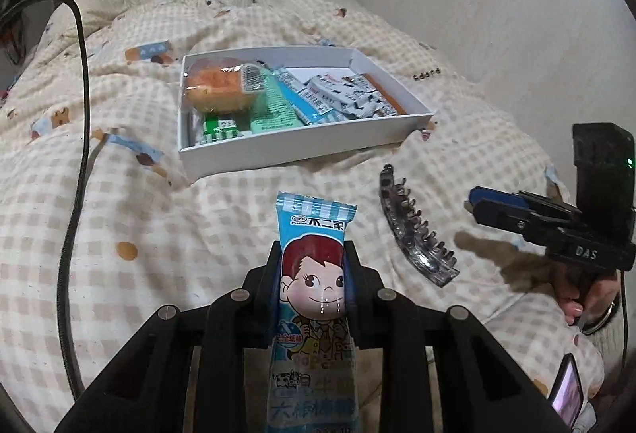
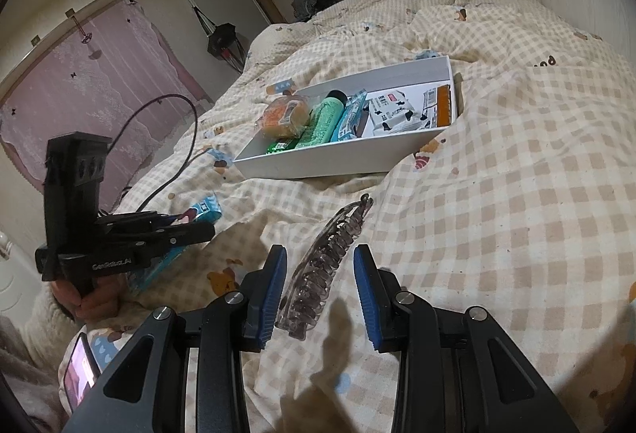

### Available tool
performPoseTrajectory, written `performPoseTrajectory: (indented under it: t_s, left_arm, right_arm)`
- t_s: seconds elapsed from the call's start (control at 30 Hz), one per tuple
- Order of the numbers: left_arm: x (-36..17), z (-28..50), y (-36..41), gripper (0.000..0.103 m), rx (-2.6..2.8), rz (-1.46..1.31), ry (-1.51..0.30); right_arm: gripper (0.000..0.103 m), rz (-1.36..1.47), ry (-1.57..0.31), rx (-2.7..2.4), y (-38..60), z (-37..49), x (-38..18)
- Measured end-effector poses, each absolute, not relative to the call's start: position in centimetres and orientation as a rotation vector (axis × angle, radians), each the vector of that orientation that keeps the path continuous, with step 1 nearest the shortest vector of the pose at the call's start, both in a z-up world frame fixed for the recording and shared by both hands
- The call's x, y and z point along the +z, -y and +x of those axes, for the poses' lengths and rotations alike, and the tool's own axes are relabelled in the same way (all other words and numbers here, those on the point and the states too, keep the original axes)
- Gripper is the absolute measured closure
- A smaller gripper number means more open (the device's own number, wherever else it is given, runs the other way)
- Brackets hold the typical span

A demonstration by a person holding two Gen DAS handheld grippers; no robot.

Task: Organize objects
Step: 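Grasp the purple hair claw clip with the right gripper while the left holds the candy pack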

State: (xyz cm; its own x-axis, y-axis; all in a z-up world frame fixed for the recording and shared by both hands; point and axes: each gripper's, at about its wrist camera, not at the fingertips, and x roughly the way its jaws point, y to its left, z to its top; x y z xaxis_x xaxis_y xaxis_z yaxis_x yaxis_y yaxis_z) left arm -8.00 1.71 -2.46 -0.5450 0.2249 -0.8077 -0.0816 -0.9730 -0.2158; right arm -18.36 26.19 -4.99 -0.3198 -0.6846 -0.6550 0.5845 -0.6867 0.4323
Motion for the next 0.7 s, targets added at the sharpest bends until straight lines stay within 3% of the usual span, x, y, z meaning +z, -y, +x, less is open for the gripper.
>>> performPoseTrajectory:
  t_s: [0.23,0.47,0.5,0.53,0.57,0.7]
  left_arm:
    - [-2.6,-7.1,-2.7,0.074,2.676,-1.387,0.110]
    - [-2.1,-6.2,-3.1,0.074,2.731,-1.321,0.040]
    - [-2.1,-6.2,-3.0,0.074,2.730,-1.320,0.041]
    - [-2.1,-6.2,-3.0,0.074,2.733,-1.320,0.043]
    - [-2.1,-6.2,-3.0,0.074,2.735,-1.320,0.045]
    - [-2.1,-6.2,-3.0,0.074,2.733,-1.317,0.055]
  right_arm:
    - [0.066,1.220,0.041,-2.010,-24.2,-19.1,-4.6]
    - [0.066,1.309,-0.249,-1.938,-19.8,-19.3,-4.6]
    - [0.065,1.312,-0.284,-1.940,-19.2,-19.4,-4.7]
    - [0.057,1.317,-0.311,-1.937,-18.7,-19.4,-4.8]
    - [0.055,1.327,-0.325,-1.922,-18.3,-19.5,-5.0]
    - [0.055,1.359,-0.408,-1.911,-16.9,-19.7,-5.7]
